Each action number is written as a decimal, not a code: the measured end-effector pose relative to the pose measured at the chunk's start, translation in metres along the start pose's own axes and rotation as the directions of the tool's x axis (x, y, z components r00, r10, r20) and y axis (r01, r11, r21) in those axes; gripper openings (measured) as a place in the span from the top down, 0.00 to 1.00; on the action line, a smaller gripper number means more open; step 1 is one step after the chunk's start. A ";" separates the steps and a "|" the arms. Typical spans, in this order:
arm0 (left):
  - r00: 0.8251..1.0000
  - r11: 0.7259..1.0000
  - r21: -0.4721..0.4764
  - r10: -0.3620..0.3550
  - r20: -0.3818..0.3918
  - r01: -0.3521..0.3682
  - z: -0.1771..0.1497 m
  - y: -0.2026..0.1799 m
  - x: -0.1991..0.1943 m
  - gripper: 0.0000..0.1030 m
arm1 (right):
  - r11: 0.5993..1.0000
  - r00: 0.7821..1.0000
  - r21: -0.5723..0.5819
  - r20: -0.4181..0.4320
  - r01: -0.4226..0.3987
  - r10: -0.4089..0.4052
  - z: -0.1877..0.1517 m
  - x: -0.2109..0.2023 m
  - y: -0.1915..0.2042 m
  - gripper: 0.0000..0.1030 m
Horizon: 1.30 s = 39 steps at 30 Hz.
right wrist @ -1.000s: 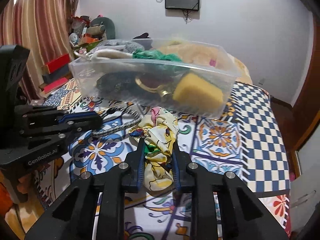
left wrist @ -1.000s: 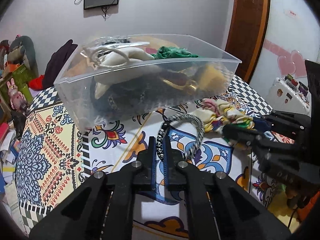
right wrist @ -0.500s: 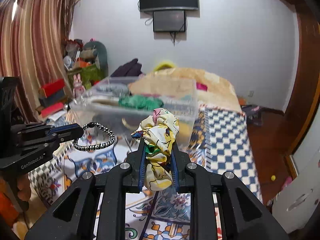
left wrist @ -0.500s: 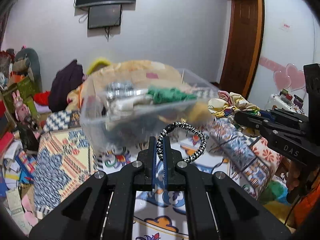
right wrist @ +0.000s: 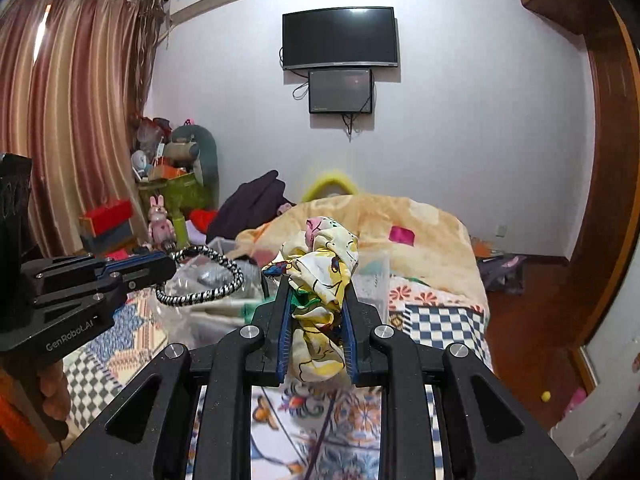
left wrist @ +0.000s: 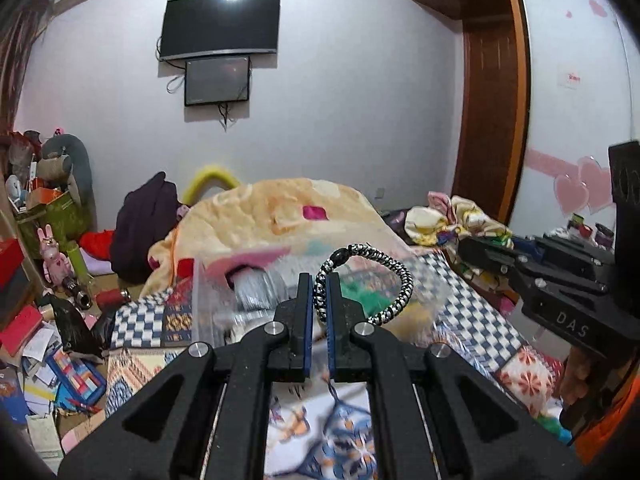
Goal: Organize soft objects
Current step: 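Carry both held items into the clear box and open both grippers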
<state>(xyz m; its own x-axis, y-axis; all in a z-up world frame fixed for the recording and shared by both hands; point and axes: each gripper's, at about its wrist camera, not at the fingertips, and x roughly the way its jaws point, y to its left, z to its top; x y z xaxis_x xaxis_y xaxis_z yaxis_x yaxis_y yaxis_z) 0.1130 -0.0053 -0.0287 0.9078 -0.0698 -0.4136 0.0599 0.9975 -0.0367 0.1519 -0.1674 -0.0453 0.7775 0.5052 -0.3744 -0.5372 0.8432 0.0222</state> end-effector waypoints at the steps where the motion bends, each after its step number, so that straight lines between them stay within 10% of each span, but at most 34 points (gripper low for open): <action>1: 1.000 1.000 -0.003 0.005 0.003 -0.005 0.003 0.001 0.003 0.95 | 1.000 1.000 0.003 0.000 0.002 -0.002 0.001 0.003 -0.001 0.81; 26: 0.983 0.998 -0.050 0.039 -0.179 -0.049 -0.005 0.012 0.102 0.95 | 0.999 0.977 -0.011 -0.209 0.034 -0.036 -0.016 0.086 -0.008 0.79; 39: 0.980 0.997 -0.079 -0.002 -0.198 -0.014 -0.011 0.019 0.088 0.92 | 0.998 0.975 -0.038 -0.216 0.046 -0.053 -0.020 0.075 -0.006 0.40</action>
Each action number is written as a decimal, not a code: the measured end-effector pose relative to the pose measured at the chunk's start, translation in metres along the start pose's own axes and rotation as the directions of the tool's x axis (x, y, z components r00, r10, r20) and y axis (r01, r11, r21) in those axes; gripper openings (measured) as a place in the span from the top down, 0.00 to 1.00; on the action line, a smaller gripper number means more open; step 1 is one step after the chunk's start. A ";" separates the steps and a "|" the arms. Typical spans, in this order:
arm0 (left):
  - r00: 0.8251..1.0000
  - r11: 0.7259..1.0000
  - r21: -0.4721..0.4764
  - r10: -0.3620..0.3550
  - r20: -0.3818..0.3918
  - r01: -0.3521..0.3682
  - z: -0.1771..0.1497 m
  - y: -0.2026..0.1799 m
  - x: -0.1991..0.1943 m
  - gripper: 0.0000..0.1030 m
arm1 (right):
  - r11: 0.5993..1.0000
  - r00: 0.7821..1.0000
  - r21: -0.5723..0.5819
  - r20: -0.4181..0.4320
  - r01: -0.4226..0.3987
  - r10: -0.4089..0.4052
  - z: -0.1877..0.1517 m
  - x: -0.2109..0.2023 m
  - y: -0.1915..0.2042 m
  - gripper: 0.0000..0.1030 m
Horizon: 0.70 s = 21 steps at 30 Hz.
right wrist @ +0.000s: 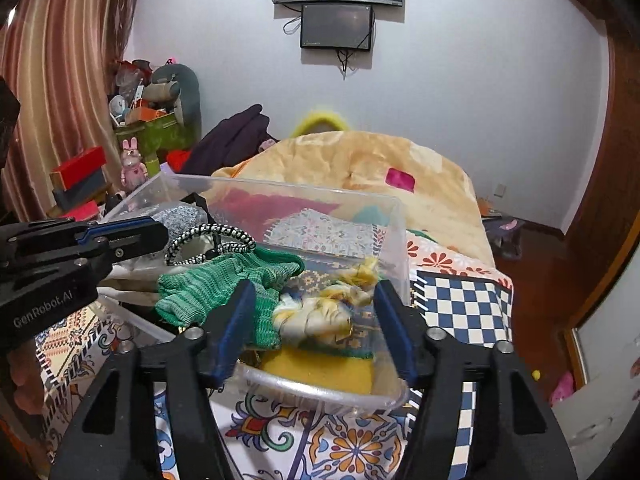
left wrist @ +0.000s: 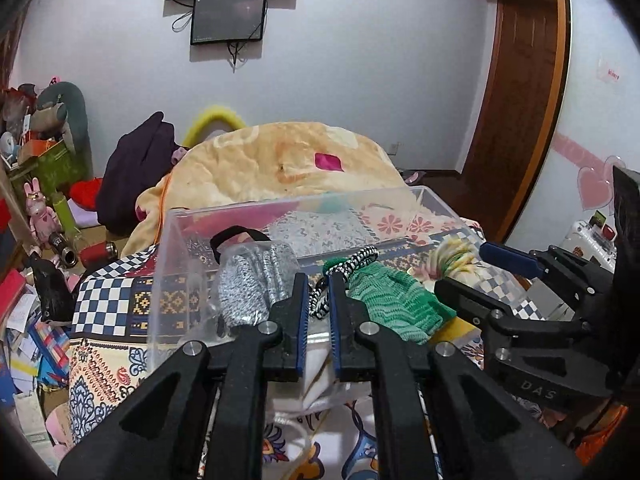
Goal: Organize soft objects
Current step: 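Carry both held items into the clear box and open both grippers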
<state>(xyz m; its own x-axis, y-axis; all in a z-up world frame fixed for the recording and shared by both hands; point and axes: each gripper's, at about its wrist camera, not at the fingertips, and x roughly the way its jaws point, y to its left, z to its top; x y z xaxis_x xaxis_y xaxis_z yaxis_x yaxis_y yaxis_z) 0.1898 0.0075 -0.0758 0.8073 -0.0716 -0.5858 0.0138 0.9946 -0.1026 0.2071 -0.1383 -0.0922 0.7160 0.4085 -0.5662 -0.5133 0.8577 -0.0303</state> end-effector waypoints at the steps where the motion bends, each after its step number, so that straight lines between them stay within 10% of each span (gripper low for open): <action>1: 1.000 1.000 -0.002 -0.002 0.006 0.002 0.000 0.000 -0.004 0.92 | 1.000 1.000 0.001 0.006 -0.002 0.002 0.000 -0.002 -0.001 0.39; 11: 0.989 1.000 0.015 -0.027 0.146 0.025 0.008 -0.001 -0.073 0.90 | 0.999 0.989 0.005 0.143 -0.036 0.035 0.016 -0.055 0.001 0.39; 21: 0.950 0.998 0.065 -0.025 0.310 0.005 0.010 -0.011 -0.149 0.54 | 0.998 0.949 -0.002 0.309 -0.057 0.055 0.028 -0.121 0.008 0.38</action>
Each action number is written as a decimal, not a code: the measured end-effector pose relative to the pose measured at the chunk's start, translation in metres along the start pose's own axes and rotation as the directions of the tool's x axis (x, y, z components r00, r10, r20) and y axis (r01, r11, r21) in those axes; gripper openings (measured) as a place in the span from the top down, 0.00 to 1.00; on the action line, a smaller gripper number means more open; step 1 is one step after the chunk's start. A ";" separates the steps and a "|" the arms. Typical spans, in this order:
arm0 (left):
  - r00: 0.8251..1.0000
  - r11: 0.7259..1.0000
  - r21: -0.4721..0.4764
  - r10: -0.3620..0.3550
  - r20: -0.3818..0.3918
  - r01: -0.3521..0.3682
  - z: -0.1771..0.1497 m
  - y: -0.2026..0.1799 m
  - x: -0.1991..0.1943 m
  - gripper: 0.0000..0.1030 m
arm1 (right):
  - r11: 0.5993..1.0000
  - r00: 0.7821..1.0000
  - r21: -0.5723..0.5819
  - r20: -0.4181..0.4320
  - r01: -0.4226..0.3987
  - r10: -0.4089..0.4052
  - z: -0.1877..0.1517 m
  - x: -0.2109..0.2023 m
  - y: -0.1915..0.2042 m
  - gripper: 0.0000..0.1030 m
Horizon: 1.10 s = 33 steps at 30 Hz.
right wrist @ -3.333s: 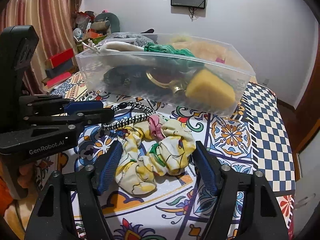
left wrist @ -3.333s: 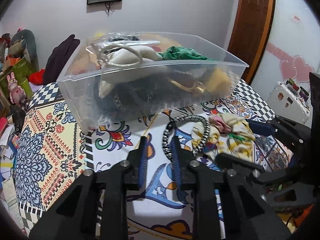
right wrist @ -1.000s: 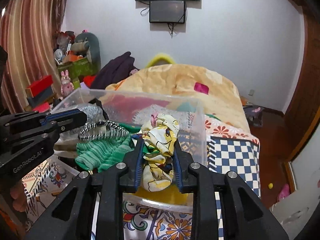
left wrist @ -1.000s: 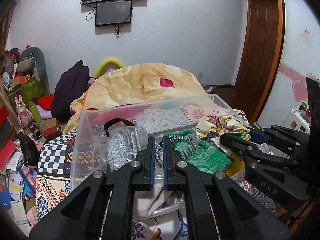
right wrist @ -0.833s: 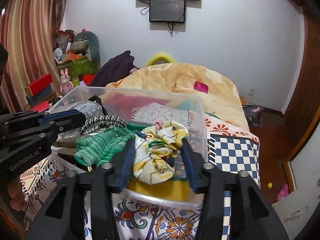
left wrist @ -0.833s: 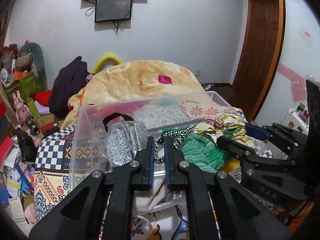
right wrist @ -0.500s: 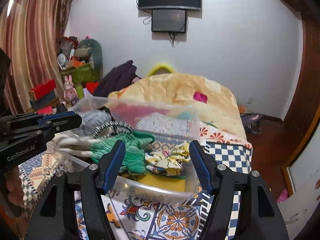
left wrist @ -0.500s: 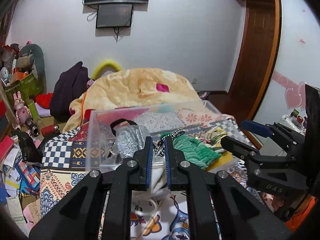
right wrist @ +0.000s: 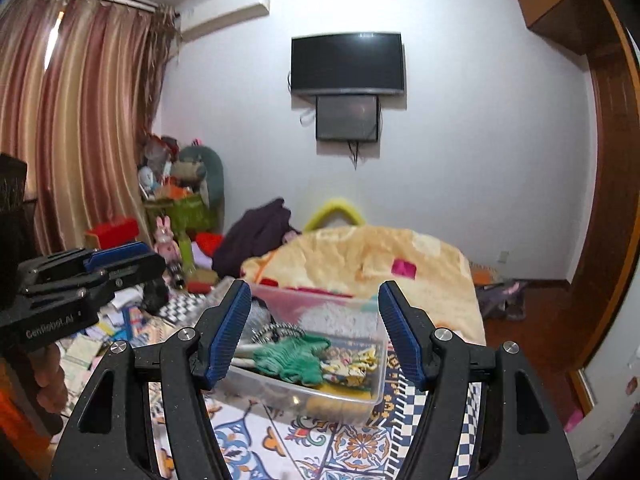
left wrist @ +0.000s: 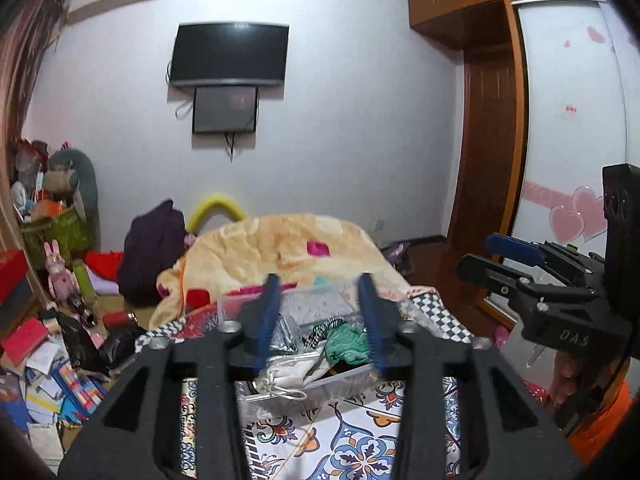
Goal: Organize soft objects
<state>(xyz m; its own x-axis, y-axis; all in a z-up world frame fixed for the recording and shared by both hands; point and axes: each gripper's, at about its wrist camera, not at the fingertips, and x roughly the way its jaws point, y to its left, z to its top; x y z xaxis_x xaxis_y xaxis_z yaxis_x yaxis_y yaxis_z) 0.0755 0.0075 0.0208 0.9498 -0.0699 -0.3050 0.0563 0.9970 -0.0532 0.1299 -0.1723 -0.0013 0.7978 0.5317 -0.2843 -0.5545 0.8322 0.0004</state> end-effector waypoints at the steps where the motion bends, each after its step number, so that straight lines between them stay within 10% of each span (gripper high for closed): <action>1: 1.000 1.000 0.009 0.011 0.022 -0.011 0.002 -0.002 -0.008 0.50 | 1.000 1.000 0.001 0.014 -0.002 0.002 0.002 -0.005 0.001 0.35; 6: 0.997 1.000 0.003 0.014 0.075 -0.015 0.008 -0.001 -0.029 0.21 | 1.000 0.997 -0.012 0.072 0.002 -0.001 0.006 -0.024 0.009 0.27; 12: 0.993 1.000 0.004 0.026 0.114 -0.027 0.010 -0.002 -0.046 0.11 | 1.000 0.994 -0.003 0.112 -0.005 0.005 0.006 -0.038 0.014 0.15; 16: 0.991 0.999 0.015 0.035 0.133 -0.037 0.010 -0.006 -0.051 0.07 | 1.000 0.992 0.008 0.127 0.006 -0.007 0.006 -0.042 0.012 0.00; 33: 0.992 0.999 0.020 0.032 0.124 -0.035 0.001 -0.011 -0.053 0.00 | 1.000 0.990 0.010 0.140 0.026 -0.027 -0.001 -0.048 0.016 0.00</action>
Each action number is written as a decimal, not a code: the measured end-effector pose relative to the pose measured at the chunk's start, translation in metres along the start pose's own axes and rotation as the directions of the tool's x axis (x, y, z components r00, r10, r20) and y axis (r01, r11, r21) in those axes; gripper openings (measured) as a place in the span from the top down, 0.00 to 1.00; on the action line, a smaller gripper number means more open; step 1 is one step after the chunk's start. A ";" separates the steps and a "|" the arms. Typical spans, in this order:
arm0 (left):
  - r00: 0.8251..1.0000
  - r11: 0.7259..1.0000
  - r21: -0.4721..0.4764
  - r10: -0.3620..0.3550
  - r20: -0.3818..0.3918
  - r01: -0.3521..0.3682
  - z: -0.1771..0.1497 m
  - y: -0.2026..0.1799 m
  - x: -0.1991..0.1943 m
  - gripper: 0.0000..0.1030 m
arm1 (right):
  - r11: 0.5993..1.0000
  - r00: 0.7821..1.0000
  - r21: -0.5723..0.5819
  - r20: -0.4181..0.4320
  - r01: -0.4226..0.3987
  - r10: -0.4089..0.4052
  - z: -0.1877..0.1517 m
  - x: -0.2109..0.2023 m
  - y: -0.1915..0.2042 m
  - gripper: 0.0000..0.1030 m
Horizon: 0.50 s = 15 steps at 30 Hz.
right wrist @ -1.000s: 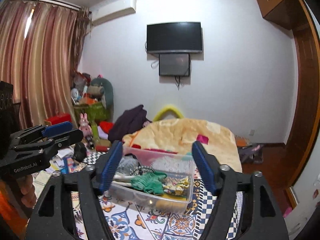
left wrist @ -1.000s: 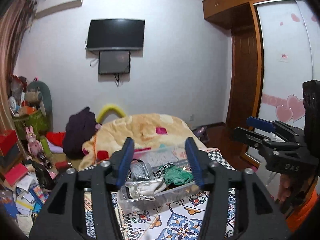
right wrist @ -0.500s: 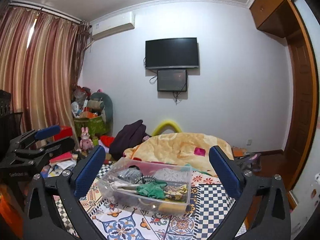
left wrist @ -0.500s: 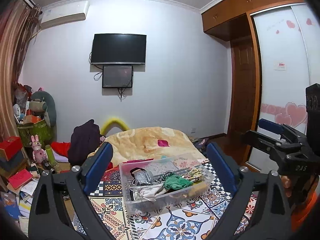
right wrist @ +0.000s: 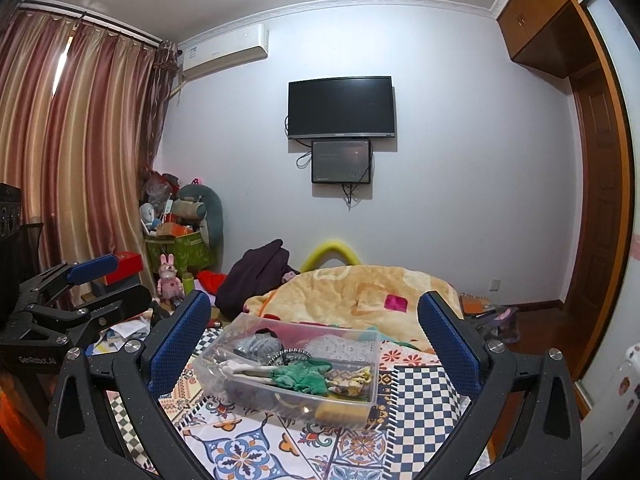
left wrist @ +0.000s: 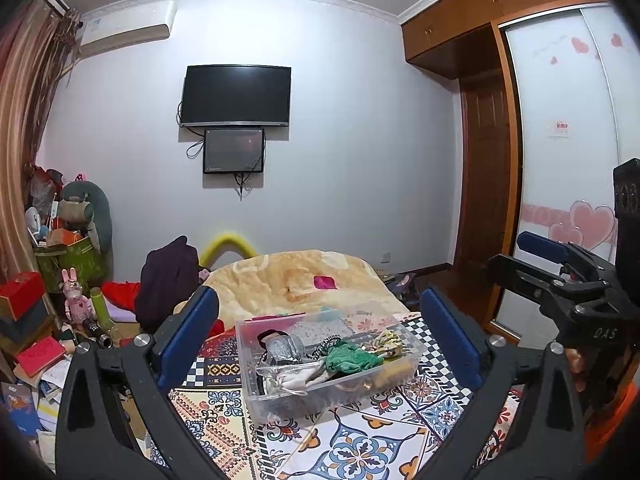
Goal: Organize soft objects
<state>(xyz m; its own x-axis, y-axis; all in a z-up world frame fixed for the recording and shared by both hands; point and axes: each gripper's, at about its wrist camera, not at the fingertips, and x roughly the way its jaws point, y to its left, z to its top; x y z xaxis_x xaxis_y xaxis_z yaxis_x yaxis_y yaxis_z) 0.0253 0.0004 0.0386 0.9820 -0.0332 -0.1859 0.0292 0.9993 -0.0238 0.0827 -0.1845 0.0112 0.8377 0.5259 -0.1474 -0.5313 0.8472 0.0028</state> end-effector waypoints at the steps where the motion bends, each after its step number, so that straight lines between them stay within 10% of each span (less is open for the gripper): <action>1: 1.000 1.000 -0.001 0.000 -0.002 0.000 0.000 0.000 0.000 0.00 | 1.000 1.000 -0.001 0.000 0.000 0.000 0.000 0.000 0.000 0.00; 15: 1.000 1.000 -0.014 0.008 -0.008 -0.008 -0.003 0.000 0.001 0.00 | 1.000 1.000 -0.010 0.002 0.005 -0.005 0.000 -0.004 0.003 0.00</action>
<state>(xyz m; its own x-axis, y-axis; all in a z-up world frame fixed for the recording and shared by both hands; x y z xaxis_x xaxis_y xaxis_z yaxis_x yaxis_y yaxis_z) 0.0253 0.0004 0.0357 0.9807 -0.0252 -0.1938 0.0186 0.9992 -0.0357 0.0779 -0.1845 0.0117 0.8406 0.5217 -0.1452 -0.5283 0.8490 -0.0080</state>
